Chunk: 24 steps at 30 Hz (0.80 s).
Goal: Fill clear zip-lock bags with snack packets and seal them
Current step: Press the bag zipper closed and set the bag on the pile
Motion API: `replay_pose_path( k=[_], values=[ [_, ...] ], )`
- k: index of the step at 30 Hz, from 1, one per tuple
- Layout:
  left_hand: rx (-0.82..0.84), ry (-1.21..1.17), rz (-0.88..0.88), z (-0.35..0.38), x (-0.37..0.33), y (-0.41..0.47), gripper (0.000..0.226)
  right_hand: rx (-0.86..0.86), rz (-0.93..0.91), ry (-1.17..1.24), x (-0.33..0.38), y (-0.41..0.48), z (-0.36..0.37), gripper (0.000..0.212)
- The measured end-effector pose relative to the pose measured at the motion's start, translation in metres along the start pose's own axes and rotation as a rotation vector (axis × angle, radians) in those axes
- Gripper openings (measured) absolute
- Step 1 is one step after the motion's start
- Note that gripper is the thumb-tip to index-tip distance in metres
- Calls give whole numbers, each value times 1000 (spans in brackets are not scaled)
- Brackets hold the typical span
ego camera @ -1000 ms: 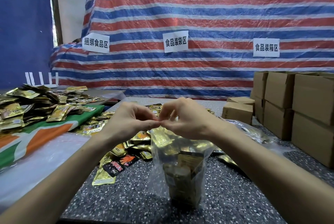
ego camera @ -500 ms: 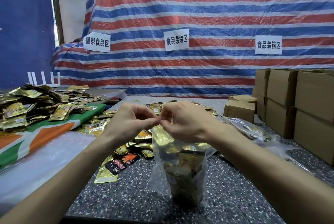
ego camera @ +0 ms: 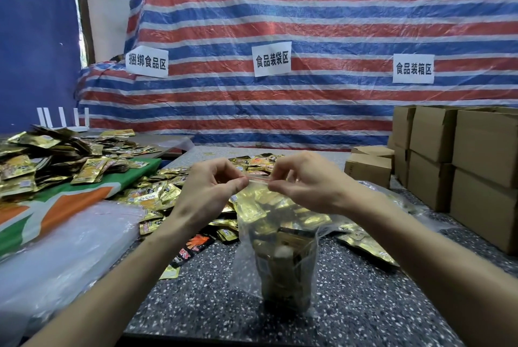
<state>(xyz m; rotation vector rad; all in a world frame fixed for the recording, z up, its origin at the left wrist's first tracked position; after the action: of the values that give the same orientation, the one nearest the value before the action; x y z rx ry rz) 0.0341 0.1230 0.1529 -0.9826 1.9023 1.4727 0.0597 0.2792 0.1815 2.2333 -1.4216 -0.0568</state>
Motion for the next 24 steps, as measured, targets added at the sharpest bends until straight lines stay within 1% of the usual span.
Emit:
replay_pose_path(
  k=[3, 7, 10, 15, 24],
  values=[
    [-7, 0, 0, -1, -1, 0, 12, 16, 7, 27, -11, -7, -1, 12],
    [-26, -1, 8, -3, -1, -1, 11, 14, 20, 42, -23, -16, -5, 17],
    [-28, 3, 23, -6, -1, -1, 14, 11, 43, 68, -34, -23, -8, 11],
    [-14, 16, 27, -6, -2, 0, 14, 3, 55, 99, -42, -31, -14, 9],
    [-11, 27, 38, -11, -1, -1, 13, -6, 91, 111, -53, -47, -21, 12]
  ],
)
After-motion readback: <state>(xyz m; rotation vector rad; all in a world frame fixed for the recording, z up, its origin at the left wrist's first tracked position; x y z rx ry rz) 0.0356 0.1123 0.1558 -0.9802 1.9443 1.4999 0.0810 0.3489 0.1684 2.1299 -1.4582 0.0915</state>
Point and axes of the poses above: each hand's wrist, its own y-axis towards the middle knuckle, its own z-axis out of the palm, x = y × z, the point moved 9 cm from there along y, towards the middle knuckle, and after that the axes turned 1 degree about -y, right-handed, at the moved point
